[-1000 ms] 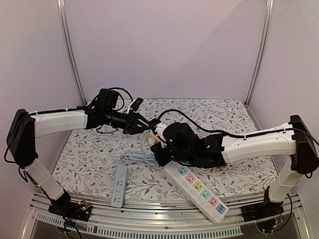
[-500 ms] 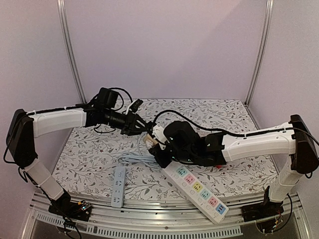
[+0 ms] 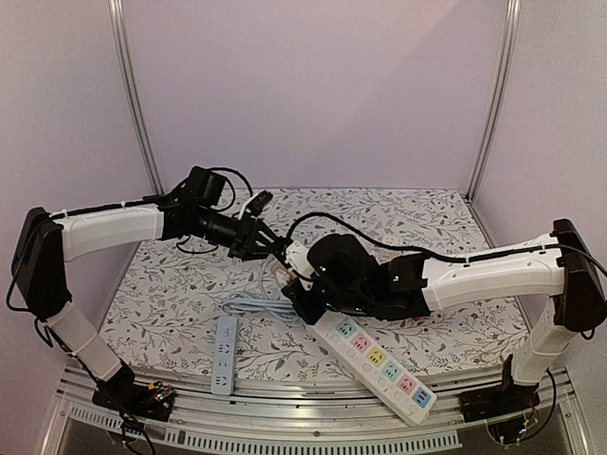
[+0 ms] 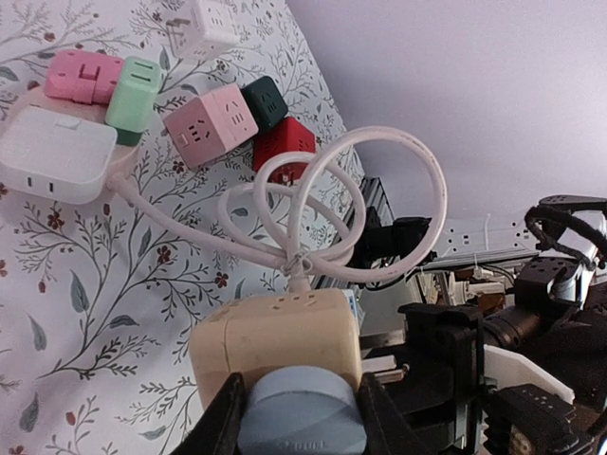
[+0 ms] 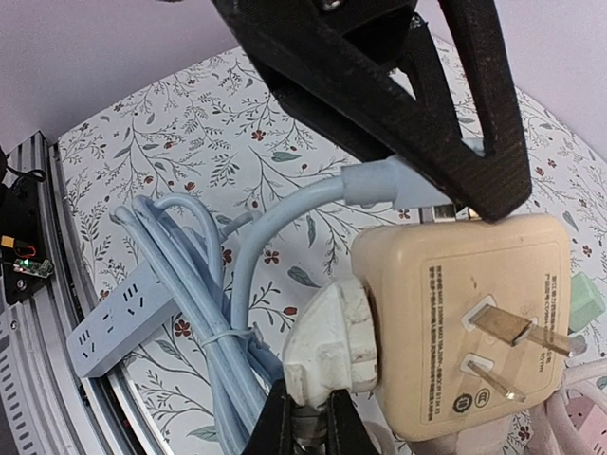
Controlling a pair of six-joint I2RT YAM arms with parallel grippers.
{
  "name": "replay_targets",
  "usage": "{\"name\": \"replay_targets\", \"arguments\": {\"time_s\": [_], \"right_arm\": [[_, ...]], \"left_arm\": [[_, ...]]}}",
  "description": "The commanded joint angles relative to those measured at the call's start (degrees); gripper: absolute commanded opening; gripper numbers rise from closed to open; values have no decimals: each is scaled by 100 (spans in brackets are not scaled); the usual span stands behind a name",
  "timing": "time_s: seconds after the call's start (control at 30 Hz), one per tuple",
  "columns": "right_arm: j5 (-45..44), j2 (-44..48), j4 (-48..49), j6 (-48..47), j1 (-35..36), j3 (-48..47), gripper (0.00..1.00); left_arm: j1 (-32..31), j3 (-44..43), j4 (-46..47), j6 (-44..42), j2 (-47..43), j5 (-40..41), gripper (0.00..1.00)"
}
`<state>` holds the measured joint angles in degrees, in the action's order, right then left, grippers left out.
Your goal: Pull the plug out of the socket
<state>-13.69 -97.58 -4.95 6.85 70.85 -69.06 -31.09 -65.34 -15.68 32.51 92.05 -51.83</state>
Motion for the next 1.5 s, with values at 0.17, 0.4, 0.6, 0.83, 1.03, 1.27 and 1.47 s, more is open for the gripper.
{"name": "replay_targets", "arguments": {"time_s": [0.17,0.4,0.6,0.83,1.03,1.27,1.47], "right_arm": [[-1212,261,-56,816,-155,-444,0],[-767,283,-221,1449,-513,-403,0],[-184,305,58,1133,-518,-301,0],[893,558,346,33,-211,-127,0],[1665,585,269,-116,-195,-265,0],[1616,455,-11,-207,-184,-541,0],[-285,391,-73,462,-220,-536,0]], "left_arm": [[94,31,175,-194,-311,488,13],[95,57,228,-165,-311,472,12],[107,41,231,-154,-300,401,12],[160,-65,215,-141,-202,-25,12],[208,-148,157,-173,-123,-303,12],[230,-305,-232,-438,-80,-194,12],[226,-176,-198,-491,-286,391,11]]}}
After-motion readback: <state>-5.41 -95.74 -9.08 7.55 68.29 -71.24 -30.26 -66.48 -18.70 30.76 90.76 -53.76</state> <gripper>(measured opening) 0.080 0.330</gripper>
